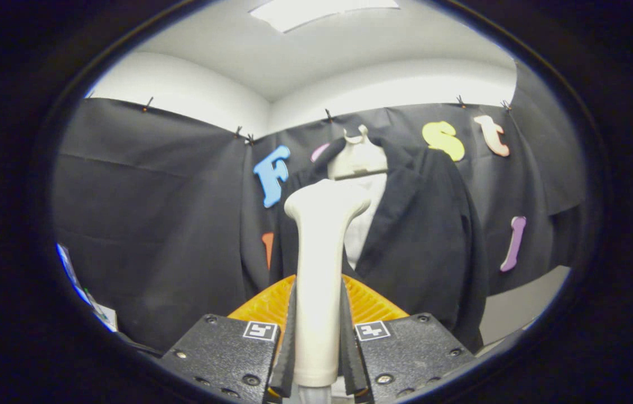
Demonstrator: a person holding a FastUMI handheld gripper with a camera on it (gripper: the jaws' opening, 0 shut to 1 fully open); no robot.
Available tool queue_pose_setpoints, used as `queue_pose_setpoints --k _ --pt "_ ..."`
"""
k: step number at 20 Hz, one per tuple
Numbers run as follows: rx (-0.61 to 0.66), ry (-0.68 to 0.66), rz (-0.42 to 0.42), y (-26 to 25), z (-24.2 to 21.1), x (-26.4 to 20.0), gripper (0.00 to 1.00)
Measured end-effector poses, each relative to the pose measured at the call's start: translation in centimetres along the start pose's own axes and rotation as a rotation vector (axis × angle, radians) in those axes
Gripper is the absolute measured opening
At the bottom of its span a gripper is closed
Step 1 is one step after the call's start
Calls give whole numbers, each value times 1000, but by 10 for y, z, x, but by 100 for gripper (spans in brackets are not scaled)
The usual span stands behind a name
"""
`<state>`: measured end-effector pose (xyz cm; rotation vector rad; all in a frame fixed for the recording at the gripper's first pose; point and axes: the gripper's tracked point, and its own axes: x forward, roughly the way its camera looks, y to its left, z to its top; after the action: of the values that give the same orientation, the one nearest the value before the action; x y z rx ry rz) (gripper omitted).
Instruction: Iron the clothes twice with a garment steamer, once on the left side and once on the right side.
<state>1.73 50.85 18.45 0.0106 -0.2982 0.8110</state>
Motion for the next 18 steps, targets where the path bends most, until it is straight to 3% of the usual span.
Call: queue_pose_setpoints --k 3,10,14,18 --pt "-25 -82 23 15 31 36 37" --pt "-142 -181 -9 27 81 106 37" --pt "-173 -186 -43 30 86 137 37" --pt "-164 -158 -91 18 64 141 37"
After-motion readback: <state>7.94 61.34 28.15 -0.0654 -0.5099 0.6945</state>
